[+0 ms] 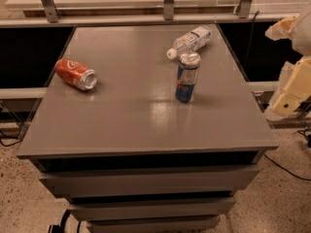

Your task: Pick redbull can

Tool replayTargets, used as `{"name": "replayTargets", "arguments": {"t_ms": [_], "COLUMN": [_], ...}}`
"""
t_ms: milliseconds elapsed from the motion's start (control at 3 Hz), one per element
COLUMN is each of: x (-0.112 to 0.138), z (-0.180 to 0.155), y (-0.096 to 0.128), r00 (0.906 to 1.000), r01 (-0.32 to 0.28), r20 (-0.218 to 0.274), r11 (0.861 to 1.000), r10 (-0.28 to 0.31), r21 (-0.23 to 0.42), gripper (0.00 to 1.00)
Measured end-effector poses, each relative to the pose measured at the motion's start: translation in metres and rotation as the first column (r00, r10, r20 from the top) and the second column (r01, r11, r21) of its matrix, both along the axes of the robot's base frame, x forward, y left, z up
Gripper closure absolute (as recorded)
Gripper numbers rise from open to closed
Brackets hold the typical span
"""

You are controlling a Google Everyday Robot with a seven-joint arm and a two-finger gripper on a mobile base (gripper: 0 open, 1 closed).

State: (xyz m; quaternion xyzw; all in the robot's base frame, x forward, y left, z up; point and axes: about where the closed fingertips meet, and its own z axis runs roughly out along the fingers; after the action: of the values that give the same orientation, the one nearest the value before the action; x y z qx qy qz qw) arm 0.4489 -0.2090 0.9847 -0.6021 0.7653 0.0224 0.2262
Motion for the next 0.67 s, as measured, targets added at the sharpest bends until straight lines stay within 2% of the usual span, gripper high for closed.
{"name": "replayTargets", "arguments": {"t_ms": [333,667], "x": [0.014,0.033], "z": [0.004,-0.002], "y": [0.021,0.041], "r00": [0.9985,0.996], "r01": [-0.042,-0.064], "r20": [0.04,0.075], "r11": [0.991,0.975], "r10": [0.038,0.049], "r21": [0.123,0.215], "gripper": [0.0,0.0]}}
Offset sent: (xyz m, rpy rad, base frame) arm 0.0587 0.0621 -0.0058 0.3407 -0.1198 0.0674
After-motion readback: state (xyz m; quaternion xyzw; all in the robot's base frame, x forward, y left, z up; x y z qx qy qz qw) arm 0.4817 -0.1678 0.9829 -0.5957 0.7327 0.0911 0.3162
